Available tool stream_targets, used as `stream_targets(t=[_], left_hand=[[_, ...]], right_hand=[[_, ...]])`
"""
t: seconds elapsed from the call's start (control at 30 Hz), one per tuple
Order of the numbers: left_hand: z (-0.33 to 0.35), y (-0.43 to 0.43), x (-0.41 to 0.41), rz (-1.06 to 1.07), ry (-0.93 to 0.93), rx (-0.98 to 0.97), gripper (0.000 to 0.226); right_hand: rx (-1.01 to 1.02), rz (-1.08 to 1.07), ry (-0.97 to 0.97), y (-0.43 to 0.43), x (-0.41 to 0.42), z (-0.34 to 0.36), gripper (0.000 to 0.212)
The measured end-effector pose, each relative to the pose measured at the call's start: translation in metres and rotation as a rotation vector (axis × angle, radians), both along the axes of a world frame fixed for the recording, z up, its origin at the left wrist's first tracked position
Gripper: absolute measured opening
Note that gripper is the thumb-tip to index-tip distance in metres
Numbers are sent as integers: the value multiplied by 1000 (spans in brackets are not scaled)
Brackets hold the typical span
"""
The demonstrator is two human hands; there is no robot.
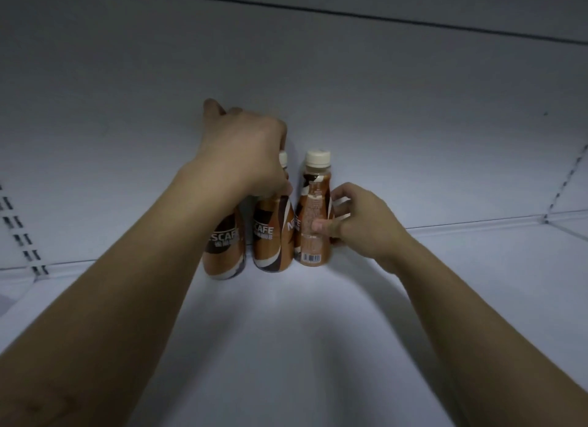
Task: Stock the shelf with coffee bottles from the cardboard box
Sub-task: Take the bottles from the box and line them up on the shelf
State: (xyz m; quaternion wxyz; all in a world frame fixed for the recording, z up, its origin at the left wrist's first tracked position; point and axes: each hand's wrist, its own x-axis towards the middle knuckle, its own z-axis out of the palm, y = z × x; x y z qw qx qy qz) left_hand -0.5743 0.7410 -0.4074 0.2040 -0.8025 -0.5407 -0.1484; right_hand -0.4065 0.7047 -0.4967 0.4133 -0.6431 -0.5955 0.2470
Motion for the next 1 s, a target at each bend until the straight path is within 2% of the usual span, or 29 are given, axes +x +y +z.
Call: stream_targets(t=[0.17, 0.43, 0.5, 0.6, 0.77, 1.0], left_hand=[[3, -2, -8, 37, 5, -24, 47], [2, -3, -10, 54, 23, -19, 48], [0, -5, -8, 47, 54, 10, 51], [0, -16, -2, 5, 49, 37, 63], [1, -47, 23, -232, -61, 134, 63], [-8, -111, 109, -581, -80, -28, 68]], right_hand=[[123, -17, 71, -10, -10, -14, 43], [169, -20, 26, -12, -14, -21, 44], [116, 16, 5, -13, -12, -18, 50], [55, 55, -55, -18, -8, -4, 75], [141, -28, -254, -53, 19, 35, 95], [111, -301, -602, -159, 107, 47, 97]])
